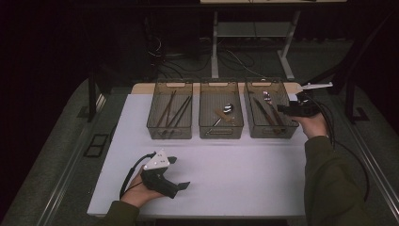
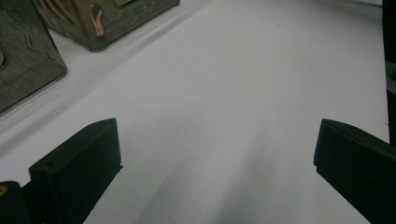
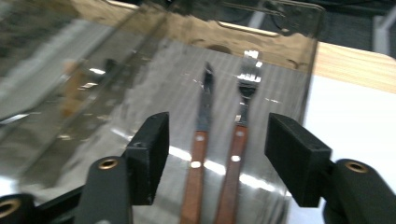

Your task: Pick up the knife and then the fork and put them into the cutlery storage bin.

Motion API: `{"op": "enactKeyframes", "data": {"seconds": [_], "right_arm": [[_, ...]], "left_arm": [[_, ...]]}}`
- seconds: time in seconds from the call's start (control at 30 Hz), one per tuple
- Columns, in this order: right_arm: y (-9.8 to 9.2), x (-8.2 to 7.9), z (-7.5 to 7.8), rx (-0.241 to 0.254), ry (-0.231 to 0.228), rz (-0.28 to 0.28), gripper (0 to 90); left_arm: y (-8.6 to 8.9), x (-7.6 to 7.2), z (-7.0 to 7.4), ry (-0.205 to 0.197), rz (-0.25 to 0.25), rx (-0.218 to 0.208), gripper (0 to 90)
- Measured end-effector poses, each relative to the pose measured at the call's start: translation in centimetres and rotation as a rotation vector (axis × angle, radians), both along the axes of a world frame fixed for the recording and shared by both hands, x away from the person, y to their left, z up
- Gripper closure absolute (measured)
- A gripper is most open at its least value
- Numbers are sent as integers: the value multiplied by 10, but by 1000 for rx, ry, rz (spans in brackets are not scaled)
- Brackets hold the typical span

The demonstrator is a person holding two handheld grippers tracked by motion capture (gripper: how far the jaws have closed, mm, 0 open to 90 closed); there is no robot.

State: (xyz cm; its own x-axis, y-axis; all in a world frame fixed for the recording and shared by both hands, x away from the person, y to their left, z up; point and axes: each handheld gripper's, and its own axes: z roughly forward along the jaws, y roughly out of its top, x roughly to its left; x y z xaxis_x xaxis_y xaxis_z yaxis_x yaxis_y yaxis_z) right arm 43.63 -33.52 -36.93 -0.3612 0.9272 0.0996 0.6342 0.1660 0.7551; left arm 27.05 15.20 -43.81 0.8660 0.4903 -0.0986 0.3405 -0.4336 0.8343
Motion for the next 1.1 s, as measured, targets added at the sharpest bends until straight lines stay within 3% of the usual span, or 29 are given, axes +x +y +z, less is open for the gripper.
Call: {"op": "enactKeyframes", "data": {"seconds": [0.13,0.47,0.57,1.1], "right_arm": [[2,-12,3,44,-24,42,317],[16,-51,-2,19,-92,80,147],[18,-65,-5,32,-109,101,119],[34,-128,-27,85,-182,236,113]], "left_arm": [[1,0,0,3,-1,1,0],[4,1,0,4,3,4,0],[4,1,0,3,5,2,0],[3,1,0,5,-2,14,0]]}}
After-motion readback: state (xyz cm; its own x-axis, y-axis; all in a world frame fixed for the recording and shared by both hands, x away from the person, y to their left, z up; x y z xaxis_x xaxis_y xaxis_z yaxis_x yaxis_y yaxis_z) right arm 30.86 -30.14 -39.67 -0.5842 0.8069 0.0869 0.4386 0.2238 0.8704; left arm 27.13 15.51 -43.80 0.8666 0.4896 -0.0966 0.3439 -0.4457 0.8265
